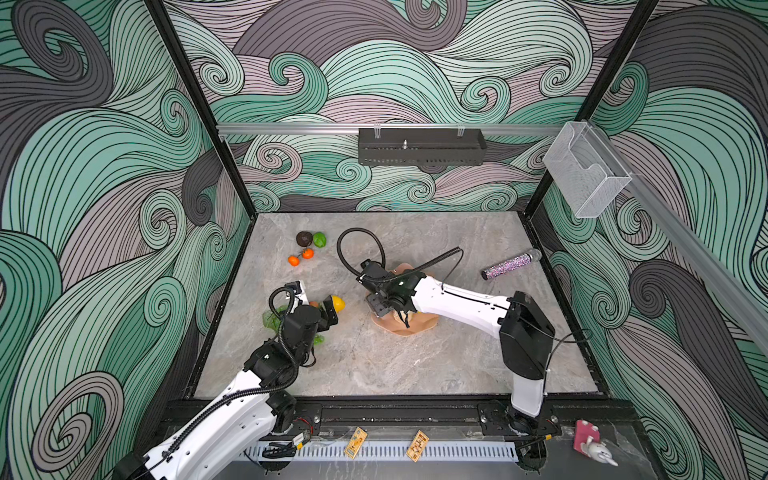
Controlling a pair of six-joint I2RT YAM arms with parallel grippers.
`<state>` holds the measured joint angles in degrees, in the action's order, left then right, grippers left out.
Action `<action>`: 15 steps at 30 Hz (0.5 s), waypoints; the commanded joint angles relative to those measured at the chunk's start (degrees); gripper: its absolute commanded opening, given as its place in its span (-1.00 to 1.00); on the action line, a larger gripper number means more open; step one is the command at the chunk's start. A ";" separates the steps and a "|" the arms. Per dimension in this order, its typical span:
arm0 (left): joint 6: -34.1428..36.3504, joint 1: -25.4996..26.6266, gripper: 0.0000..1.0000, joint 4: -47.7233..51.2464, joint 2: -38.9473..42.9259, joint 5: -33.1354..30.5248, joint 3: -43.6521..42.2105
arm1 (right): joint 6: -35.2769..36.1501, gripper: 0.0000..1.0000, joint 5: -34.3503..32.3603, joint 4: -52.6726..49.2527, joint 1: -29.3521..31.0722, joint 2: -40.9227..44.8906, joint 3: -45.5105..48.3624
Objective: Place and organize the fake fruits in the fruit bowl
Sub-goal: 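Open the right gripper and lift away while the left gripper moves toward the fruits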
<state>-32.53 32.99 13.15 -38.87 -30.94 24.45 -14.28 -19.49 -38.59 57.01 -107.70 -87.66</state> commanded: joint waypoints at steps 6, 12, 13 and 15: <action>-5.13 -9.96 0.97 7.41 -18.35 12.62 18.65 | -2.98 0.45 0.48 -0.61 0.21 15.99 7.47; -7.34 -17.05 0.97 16.75 -35.89 14.21 34.72 | -3.89 0.59 -2.41 3.54 0.10 29.56 17.71; -7.38 -17.83 0.97 17.53 -38.19 14.24 36.57 | -3.93 0.63 -2.98 4.31 -0.04 32.09 19.71; -7.45 -19.08 0.97 18.89 -42.08 13.93 39.97 | -4.14 0.68 -3.99 5.81 -0.08 37.03 23.47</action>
<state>-38.26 15.44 25.17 -77.69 -18.00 60.69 -17.32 -20.71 -35.38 56.99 -75.99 -67.31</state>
